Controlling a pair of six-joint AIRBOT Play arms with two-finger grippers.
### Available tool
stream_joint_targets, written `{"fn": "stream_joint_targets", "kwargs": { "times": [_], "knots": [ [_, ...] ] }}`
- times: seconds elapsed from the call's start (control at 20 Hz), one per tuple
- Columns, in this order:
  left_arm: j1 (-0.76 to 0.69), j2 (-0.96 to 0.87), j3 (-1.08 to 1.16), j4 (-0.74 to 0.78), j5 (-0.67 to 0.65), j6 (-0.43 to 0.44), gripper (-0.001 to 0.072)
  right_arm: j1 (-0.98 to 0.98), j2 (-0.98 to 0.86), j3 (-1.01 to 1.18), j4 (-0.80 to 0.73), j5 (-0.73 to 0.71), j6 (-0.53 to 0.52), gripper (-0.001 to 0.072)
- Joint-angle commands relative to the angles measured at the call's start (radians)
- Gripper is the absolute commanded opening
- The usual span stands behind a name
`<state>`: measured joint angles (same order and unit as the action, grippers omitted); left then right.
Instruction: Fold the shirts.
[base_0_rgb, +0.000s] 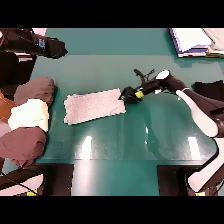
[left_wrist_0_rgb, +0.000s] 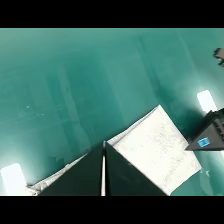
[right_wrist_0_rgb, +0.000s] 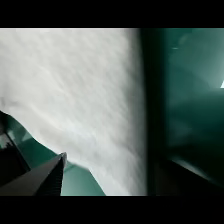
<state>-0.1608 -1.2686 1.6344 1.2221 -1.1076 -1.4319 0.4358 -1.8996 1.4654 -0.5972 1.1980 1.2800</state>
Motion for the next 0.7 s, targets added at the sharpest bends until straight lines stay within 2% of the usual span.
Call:
{"fn": "stream_joint_targets", "kwargs": {
  "times": [0.0,0.05,0.2,0.35,0.65],
  "knots": [
    [-0.008,-0.005,-0.008,-0.001,0.007,0.000,0.0021,0.085,-0.105,0.113,0.030,-0.053,-0.004,0.0512],
    [-0.008,-0.005,-0.008,-0.002,0.003,0.000,0.0021,0.108,-0.128,0.151,0.029,-0.043,-0.004,0.0371],
    [-0.008,-0.005,-0.008,-0.004,-0.005,0.000,0.0020,0.148,-0.152,0.231,0.016,-0.034,-0.006,0.0012],
    [-0.062,-0.005,-0.008,0.026,-0.021,0.000,0.0019,0.106,-0.111,0.299,-0.044,0.003,-0.004,0.0011],
    [-0.220,-0.005,-0.008,0.035,-0.011,0.000,0.0020,-0.222,0.195,0.253,-0.406,0.034,0.142,0.0012]
  ]
}}
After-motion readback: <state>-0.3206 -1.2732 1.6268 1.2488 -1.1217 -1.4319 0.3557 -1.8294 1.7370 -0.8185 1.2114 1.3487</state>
